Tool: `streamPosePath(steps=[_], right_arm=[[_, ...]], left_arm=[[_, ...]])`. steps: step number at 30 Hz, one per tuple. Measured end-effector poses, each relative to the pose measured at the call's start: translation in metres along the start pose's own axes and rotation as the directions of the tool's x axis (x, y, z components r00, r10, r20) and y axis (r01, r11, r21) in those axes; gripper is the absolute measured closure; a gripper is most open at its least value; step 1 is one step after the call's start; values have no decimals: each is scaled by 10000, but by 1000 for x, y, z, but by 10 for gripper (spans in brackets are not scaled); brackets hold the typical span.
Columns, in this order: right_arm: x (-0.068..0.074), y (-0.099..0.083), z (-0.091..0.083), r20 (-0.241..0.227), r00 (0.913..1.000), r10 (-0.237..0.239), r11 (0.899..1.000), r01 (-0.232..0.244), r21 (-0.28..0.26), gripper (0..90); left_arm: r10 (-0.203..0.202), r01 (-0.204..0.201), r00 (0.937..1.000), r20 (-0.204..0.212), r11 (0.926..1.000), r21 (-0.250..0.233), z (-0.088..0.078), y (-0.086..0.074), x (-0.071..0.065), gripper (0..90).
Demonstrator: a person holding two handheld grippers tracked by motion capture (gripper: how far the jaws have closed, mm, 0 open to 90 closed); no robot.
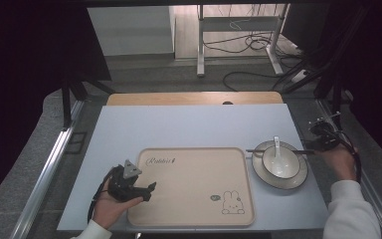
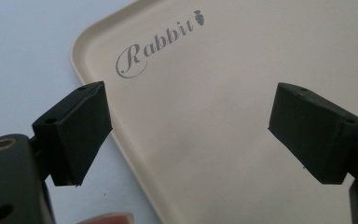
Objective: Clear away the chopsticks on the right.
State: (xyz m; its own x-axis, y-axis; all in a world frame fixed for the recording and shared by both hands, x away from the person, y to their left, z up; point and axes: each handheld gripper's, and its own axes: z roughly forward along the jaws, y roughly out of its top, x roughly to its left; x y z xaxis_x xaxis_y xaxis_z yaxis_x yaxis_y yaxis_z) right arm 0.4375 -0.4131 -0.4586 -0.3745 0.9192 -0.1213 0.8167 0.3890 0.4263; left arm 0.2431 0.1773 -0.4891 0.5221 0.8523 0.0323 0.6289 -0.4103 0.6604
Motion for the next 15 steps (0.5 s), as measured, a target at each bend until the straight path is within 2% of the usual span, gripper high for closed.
streamPosePath(steps=[2,8,10,15], right_arm=[[1,-1,1,-95,9999,-105,9998,107,139,889],[5,-5,0,63,9990,-453,9972,449,591,890],[6,-8,-1,133,9988,-469,9964,458,709,890],[7,-20,-8,-58,9993,-357,9963,361,785,890]], left_arm=[[-13,13,10000,-1,10000,-2,0,0,0,129],[-39,39,10000,3,10000,-8,0,0,2,128],[-15,15,10000,9,10000,-15,-1,0,2,127],[37,-37,10000,51,10000,-22,0,1,2,127]])
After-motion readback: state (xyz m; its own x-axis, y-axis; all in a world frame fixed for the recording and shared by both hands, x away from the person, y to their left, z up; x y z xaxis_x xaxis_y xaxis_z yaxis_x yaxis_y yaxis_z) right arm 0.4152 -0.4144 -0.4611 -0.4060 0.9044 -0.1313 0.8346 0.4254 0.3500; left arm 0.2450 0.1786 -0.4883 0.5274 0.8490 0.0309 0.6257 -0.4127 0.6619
